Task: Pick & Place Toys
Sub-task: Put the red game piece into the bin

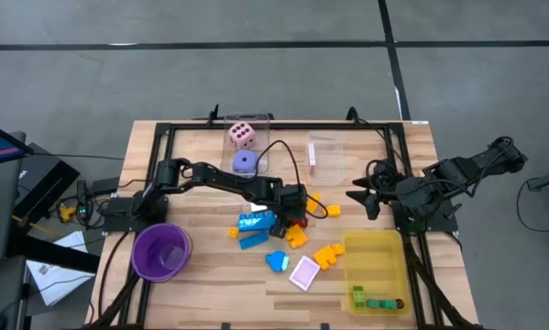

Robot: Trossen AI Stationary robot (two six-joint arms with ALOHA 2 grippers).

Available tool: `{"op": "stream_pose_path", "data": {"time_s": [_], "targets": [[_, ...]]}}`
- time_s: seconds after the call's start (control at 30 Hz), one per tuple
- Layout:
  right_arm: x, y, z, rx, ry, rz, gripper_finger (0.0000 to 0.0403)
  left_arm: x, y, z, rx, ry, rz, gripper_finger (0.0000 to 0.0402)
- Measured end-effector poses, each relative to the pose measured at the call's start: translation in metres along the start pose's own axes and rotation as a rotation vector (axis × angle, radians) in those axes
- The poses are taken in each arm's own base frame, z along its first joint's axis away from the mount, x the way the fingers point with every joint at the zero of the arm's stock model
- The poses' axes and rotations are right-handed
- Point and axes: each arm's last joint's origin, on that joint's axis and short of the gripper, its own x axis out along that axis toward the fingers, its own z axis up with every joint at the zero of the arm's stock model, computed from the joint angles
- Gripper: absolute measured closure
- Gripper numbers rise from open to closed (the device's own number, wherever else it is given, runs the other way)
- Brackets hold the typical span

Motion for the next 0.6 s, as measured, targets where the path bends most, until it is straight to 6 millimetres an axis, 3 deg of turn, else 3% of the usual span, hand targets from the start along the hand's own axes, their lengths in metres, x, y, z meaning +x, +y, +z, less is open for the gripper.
{"op": "stream_pose_path", "data": {"time_s": [0.37, 0.6], "targets": [[0.0, 0.0, 0.0, 0.001, -0.001, 0.001, 0.0168, -0.006, 0.014, -0.003, -0.13, -0.009, 0.028, 0.0268], [0.0, 0.003, 0.001, -0.038, 0.0, 0.036, 0.0168, -0.045, 0.027, 0.008, -0.19, -0.116, 0.056, 0.0263]]}}
